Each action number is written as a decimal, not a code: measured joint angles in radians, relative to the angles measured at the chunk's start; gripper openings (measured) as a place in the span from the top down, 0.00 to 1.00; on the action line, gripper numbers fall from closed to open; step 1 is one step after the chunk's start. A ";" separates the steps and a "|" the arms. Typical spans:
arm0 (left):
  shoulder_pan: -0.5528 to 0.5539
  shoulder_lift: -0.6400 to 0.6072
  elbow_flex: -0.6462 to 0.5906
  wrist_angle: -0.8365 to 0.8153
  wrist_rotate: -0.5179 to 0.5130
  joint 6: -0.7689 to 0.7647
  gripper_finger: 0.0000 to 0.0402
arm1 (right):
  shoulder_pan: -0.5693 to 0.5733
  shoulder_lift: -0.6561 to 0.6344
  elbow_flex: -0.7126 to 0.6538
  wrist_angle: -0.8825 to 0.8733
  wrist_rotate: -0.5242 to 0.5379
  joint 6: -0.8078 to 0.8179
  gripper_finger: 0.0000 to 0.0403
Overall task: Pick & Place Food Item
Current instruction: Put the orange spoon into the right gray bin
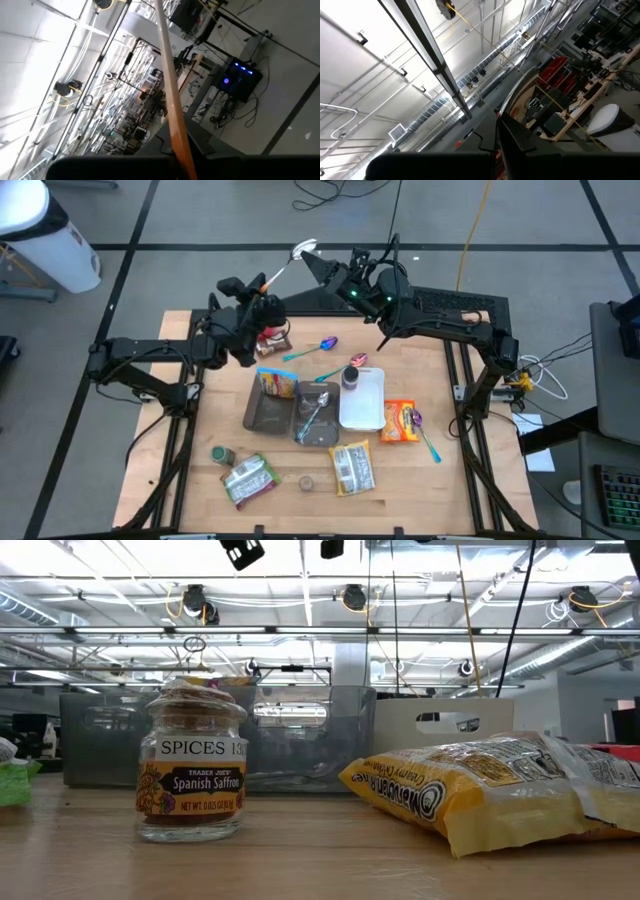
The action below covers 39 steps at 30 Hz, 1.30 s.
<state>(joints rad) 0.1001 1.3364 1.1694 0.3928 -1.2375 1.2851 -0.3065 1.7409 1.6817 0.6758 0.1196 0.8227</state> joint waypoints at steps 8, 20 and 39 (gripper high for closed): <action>-0.001 0.001 0.000 0.035 -0.010 0.045 0.99 | 0.000 0.000 0.000 0.000 -0.008 -0.001 1.00; -0.001 0.002 0.000 0.030 -0.020 0.048 1.00 | 0.000 0.000 0.000 -0.007 -0.017 -0.028 0.94; -0.002 0.003 0.001 0.031 -0.002 0.026 1.00 | 0.001 0.000 0.000 -0.011 -0.051 -0.082 0.83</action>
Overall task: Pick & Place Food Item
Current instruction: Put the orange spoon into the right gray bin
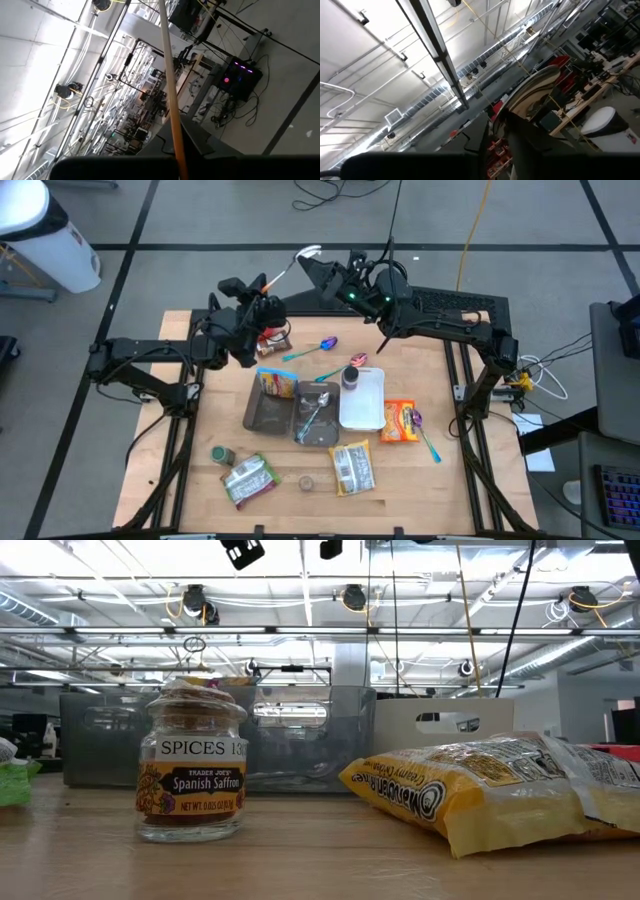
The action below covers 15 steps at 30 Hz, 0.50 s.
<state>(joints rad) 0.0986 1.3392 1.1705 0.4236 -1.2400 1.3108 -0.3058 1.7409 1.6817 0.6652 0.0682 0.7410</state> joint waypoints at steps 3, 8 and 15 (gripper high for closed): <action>0.000 0.001 0.025 -0.004 0.001 -0.004 1.00 | 0.000 0.000 0.000 0.012 -0.021 0.001 0.77; 0.004 0.002 0.070 -0.014 0.026 0.000 1.00 | 0.000 0.000 0.000 0.022 -0.035 0.003 0.64; 0.015 0.002 0.077 -0.040 0.022 -0.007 1.00 | 0.000 0.000 0.000 0.029 -0.076 0.024 0.51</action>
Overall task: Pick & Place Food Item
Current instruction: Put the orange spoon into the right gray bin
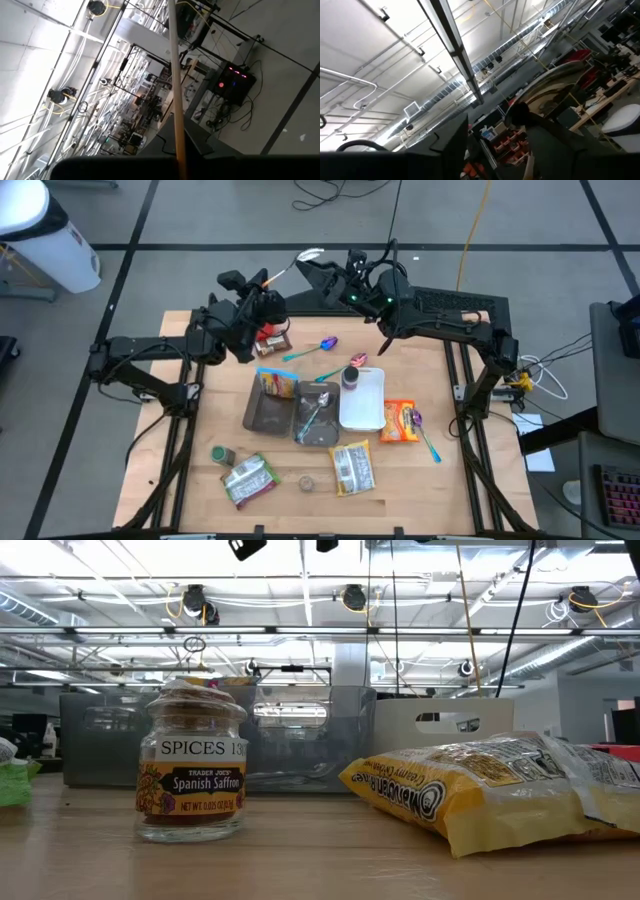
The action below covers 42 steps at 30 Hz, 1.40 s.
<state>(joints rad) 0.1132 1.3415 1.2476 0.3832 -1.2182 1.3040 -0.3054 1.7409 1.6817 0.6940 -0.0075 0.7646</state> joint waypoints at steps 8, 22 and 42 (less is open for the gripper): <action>0.000 0.000 0.000 0.007 0.001 -0.031 1.00 | 0.000 0.000 0.000 -0.023 -0.025 0.004 0.47; -0.004 -0.002 0.002 0.011 0.016 -0.028 1.00 | -0.001 0.000 0.000 -0.051 -0.019 0.005 0.76; -0.023 -0.003 0.003 0.008 0.041 0.082 0.91 | -0.005 0.000 0.000 -0.054 0.031 -0.052 1.00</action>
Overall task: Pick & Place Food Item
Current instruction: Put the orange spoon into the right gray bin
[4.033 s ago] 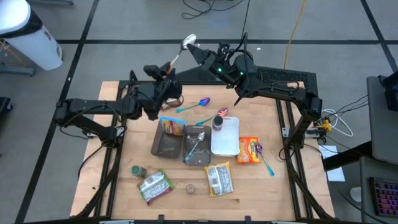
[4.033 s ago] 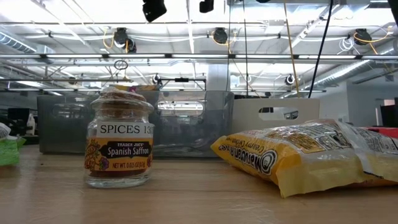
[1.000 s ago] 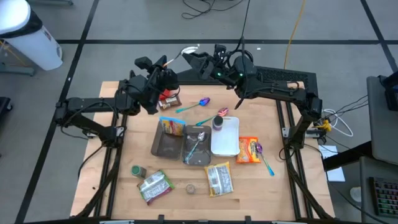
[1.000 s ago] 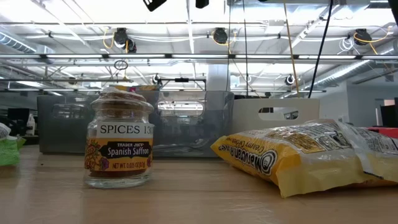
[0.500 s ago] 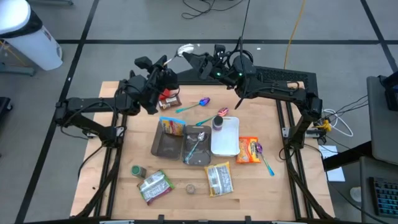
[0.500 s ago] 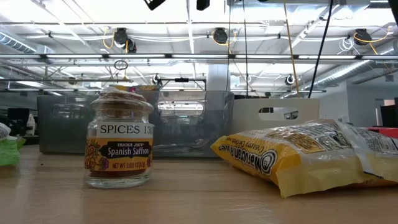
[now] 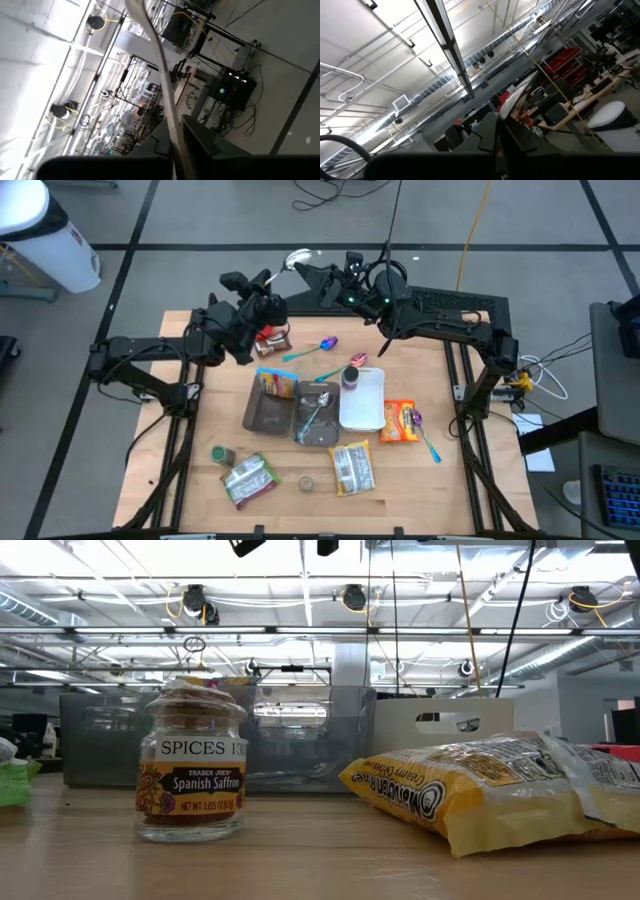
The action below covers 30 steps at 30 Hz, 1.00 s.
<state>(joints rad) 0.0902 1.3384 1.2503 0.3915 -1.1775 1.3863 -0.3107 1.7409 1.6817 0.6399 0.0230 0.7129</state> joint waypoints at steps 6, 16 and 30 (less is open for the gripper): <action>-0.008 0.001 0.000 -0.001 0.000 0.111 0.78 | -0.005 0.000 0.000 0.012 0.040 -0.026 1.00; -0.067 0.001 0.000 0.001 0.006 0.149 0.57 | -0.018 0.000 0.000 0.015 0.037 -0.023 1.00; -0.020 0.001 -0.001 0.007 -0.062 0.089 0.53 | 0.004 0.001 0.000 0.038 0.035 -0.109 1.00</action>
<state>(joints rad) 0.0701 1.3396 1.2495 0.3985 -1.2392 1.4756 -0.3069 1.7416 1.6817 0.6777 0.0579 0.6042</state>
